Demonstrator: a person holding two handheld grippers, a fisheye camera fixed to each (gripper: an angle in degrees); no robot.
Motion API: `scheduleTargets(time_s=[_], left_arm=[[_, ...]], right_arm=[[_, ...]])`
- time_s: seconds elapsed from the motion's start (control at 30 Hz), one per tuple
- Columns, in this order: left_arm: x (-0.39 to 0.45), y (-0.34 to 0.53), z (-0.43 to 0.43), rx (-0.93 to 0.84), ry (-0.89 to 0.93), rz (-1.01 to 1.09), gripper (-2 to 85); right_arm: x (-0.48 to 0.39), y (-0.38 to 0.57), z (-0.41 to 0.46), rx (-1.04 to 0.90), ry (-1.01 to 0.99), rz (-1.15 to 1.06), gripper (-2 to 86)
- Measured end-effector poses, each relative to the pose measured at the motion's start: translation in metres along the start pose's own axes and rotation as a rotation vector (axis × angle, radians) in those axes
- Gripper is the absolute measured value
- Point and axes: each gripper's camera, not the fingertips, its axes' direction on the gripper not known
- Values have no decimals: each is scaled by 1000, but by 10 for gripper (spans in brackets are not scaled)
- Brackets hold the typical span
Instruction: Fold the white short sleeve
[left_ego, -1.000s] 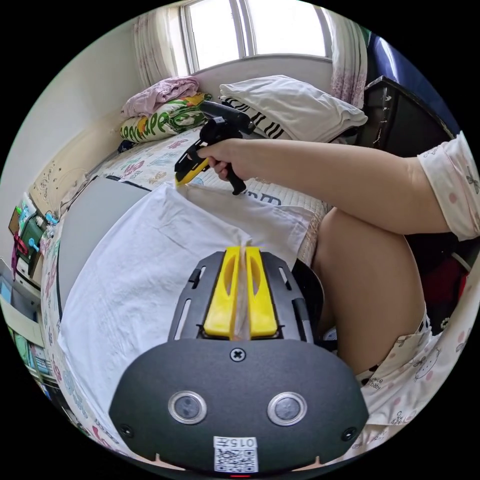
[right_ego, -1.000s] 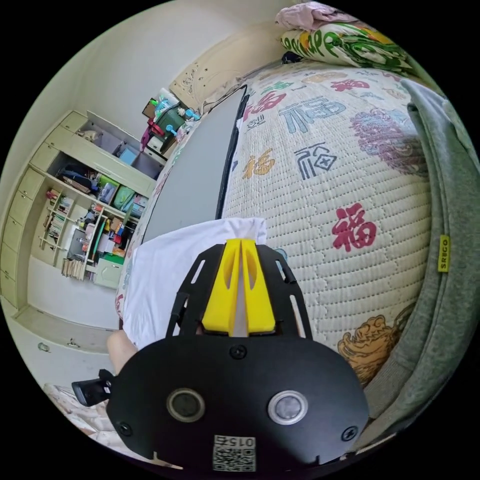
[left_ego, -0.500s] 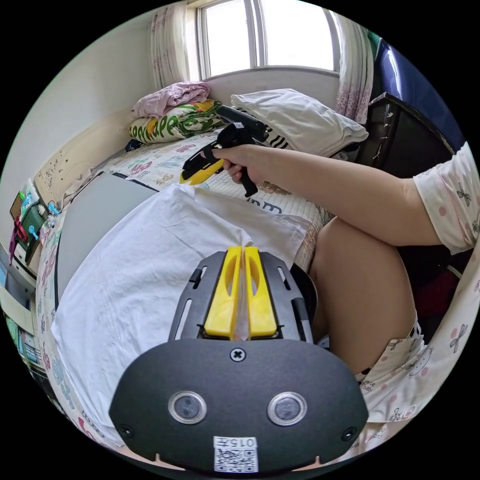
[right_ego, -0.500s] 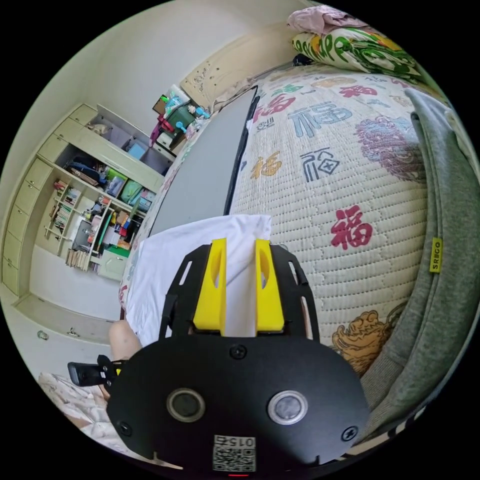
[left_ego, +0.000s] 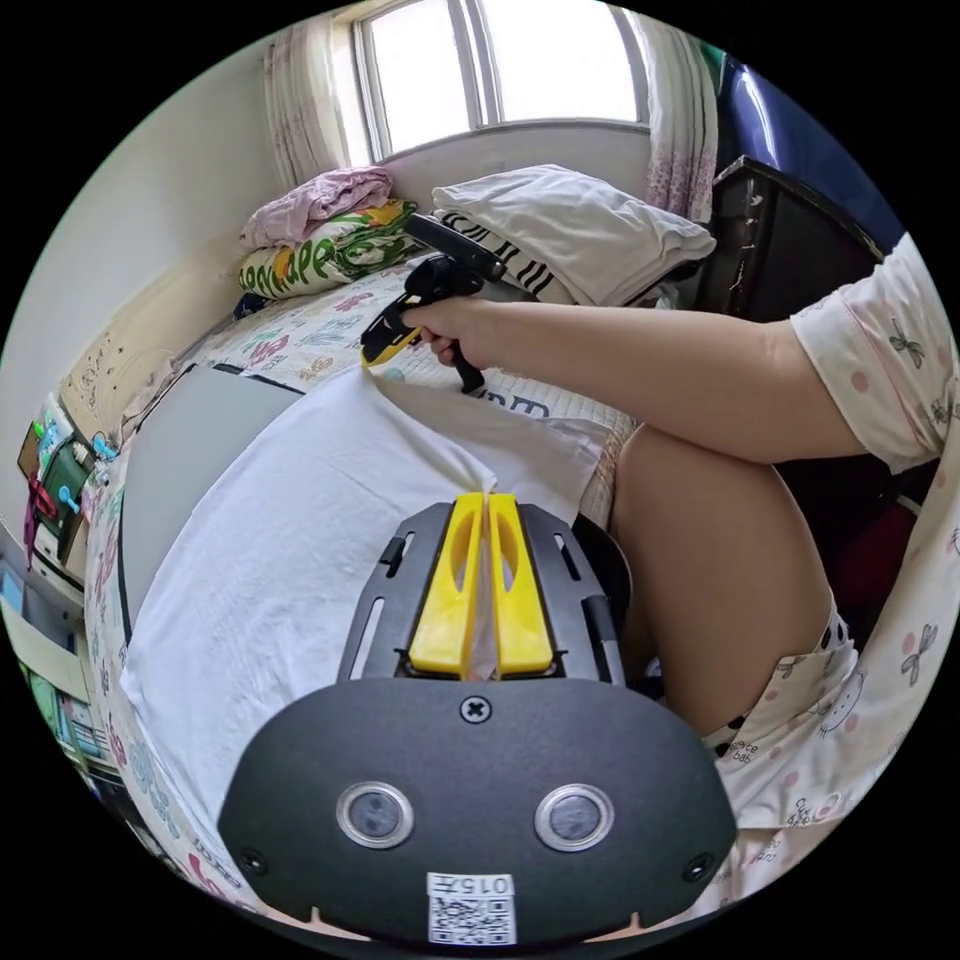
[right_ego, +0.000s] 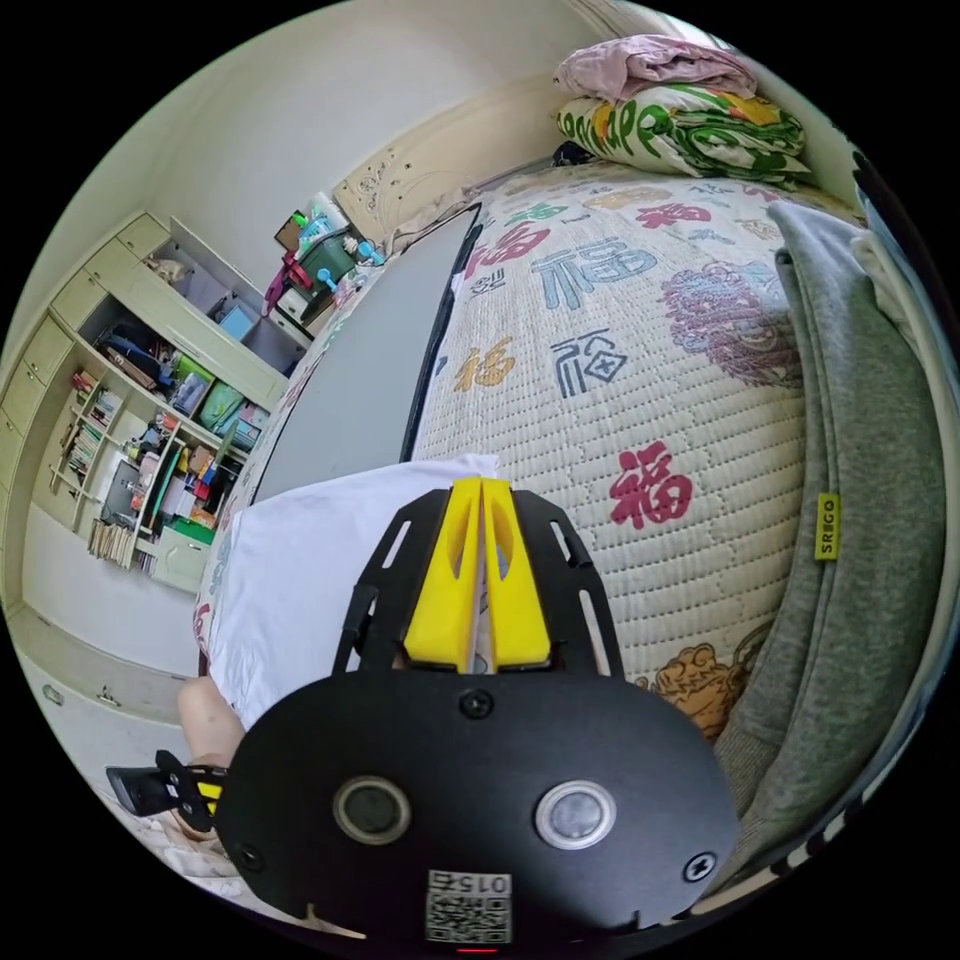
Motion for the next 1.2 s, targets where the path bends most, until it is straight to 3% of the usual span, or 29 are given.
scheduleTargets(time_s=[0.3,0.5,0.7,0.83,0.93,1.2], left_arm=[[10,-44,-4,-58,-38,14,14],[-17,-71,-57,-51,41,-58,70],[-112,-18,-203,83,-17,-400,76],[-155,52,-292,92,-150,-672,76],[-157,76,-327,49,-154,-720,81],[-157,85,-383,112,-115,-941,92]], right_arm=[[32,114,40,-34,128,-90,2],[94,221,4,-18,152,-121,50],[125,400,-109,12,102,-356,73],[130,559,-202,31,-126,-592,76],[133,654,-224,-46,-207,-677,82],[273,908,-194,-77,-178,-450,90]])
